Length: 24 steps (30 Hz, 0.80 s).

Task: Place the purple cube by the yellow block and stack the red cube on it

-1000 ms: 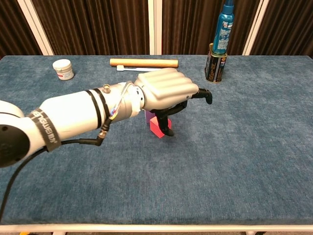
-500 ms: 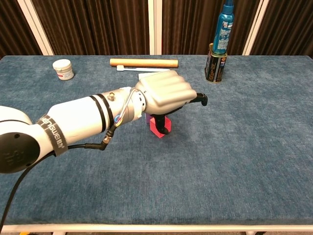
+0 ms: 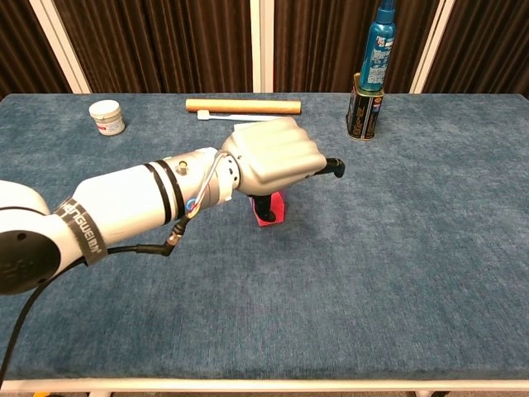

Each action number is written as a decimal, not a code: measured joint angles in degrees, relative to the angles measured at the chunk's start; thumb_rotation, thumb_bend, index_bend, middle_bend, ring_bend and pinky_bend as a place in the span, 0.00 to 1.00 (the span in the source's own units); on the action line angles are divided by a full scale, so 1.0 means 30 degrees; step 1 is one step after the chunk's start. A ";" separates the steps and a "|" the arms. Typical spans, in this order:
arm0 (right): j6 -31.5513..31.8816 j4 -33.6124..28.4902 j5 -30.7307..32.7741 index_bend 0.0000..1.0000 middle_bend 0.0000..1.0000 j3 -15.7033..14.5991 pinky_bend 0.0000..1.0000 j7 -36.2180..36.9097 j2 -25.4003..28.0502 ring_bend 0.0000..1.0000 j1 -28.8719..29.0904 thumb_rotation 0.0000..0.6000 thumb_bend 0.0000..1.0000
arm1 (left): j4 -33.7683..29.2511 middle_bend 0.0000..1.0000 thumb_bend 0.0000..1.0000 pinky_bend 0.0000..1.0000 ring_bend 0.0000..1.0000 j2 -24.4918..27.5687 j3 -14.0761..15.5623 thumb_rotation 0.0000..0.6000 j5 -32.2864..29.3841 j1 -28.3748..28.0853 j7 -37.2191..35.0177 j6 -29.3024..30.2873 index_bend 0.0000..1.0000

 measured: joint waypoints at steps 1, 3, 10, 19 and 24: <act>0.0002 -0.0003 -0.0007 0.00 0.07 0.0003 0.07 -0.0001 0.0002 0.00 0.0003 1.00 0.24 | 0.0057 0.90 0.00 0.97 0.94 -0.0022 0.0003 1.00 0.0021 0.0014 -0.0009 0.0022 0.24; 0.0013 -0.0014 -0.0013 0.00 0.07 0.0009 0.07 -0.0019 0.0007 0.00 0.0000 1.00 0.24 | 0.0206 0.90 0.00 0.97 0.94 -0.0071 -0.0014 1.00 0.0042 0.0038 -0.0020 0.0046 0.24; -0.0002 -0.0043 -0.0003 0.00 0.07 0.0007 0.07 -0.0045 0.0013 0.00 -0.0011 1.00 0.24 | 0.0289 0.90 0.00 0.97 0.94 -0.0133 -0.0140 1.00 -0.0013 0.0206 -0.0101 0.0147 0.24; 0.0047 -0.0163 -0.0117 0.00 0.07 0.0000 0.07 -0.0141 0.0054 0.00 -0.0013 1.00 0.24 | -0.0814 0.89 0.00 0.97 0.93 0.0257 -0.0331 1.00 -0.0131 0.0568 -0.0417 0.0521 0.18; -0.0043 -0.0144 -0.0155 0.00 0.07 0.0041 0.07 0.0011 0.0089 0.00 0.0090 1.00 0.24 | -0.3462 0.87 0.00 0.95 0.90 0.1763 -0.0618 1.00 -0.0168 0.1404 -0.1295 0.1798 0.17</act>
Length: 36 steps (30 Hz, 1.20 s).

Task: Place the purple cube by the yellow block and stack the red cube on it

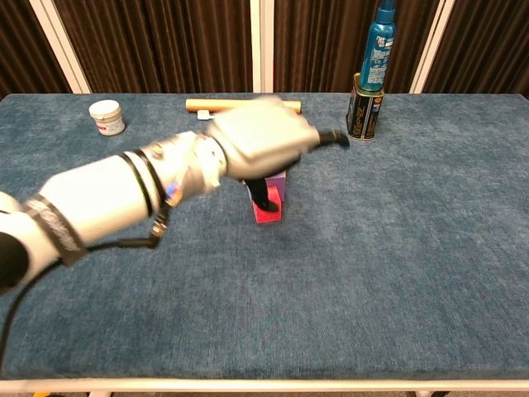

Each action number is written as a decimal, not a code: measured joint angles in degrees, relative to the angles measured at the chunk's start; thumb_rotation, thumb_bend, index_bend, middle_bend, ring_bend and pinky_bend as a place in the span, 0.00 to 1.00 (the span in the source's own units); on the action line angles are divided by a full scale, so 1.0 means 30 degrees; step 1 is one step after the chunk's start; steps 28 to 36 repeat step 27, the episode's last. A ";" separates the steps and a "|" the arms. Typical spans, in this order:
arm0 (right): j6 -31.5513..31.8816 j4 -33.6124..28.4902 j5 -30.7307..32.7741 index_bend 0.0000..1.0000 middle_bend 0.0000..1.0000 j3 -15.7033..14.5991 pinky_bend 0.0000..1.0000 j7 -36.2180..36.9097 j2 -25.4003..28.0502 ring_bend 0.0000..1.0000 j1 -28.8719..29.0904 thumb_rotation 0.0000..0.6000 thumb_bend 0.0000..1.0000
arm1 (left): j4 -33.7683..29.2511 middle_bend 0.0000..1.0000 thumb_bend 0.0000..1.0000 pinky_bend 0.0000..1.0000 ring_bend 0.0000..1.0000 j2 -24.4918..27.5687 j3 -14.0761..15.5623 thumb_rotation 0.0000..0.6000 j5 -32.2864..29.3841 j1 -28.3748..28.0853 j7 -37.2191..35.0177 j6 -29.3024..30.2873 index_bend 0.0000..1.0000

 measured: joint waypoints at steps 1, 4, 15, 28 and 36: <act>-0.0038 0.0019 0.0002 0.00 0.07 0.0009 0.07 0.0024 0.0017 0.00 0.0027 1.00 0.24 | -0.0670 0.86 0.00 0.94 0.88 0.0488 -0.0064 1.00 -0.0045 0.0263 -0.0237 0.0320 0.17; -0.0301 0.0075 -0.0002 0.00 0.07 0.0011 0.07 0.0048 0.0060 0.00 0.0165 1.00 0.24 | -0.3203 0.76 0.00 0.87 0.76 0.2938 -0.0344 1.00 -0.0606 0.1456 -0.1185 0.1274 0.19; -0.1788 0.0908 -0.0338 0.00 0.01 0.0037 0.07 0.0562 -0.0523 0.00 0.1346 1.00 0.24 | -0.6481 0.34 0.00 0.31 0.30 1.0299 -0.0567 1.00 -0.4518 0.7874 -0.5370 0.4925 0.28; -0.1981 0.1415 -0.0336 0.00 0.01 0.0124 0.05 0.0147 -0.1453 0.00 0.1789 1.00 0.24 | -0.4640 0.33 0.00 0.28 0.29 1.1745 0.2179 1.00 -0.2384 1.3501 -0.9345 0.9681 0.28; -0.1981 0.1415 -0.0336 0.00 0.01 0.0124 0.05 0.0147 -0.1453 0.00 0.1789 1.00 0.24 | -0.4640 0.33 0.00 0.28 0.29 1.1745 0.2179 1.00 -0.2384 1.3501 -0.9345 0.9681 0.28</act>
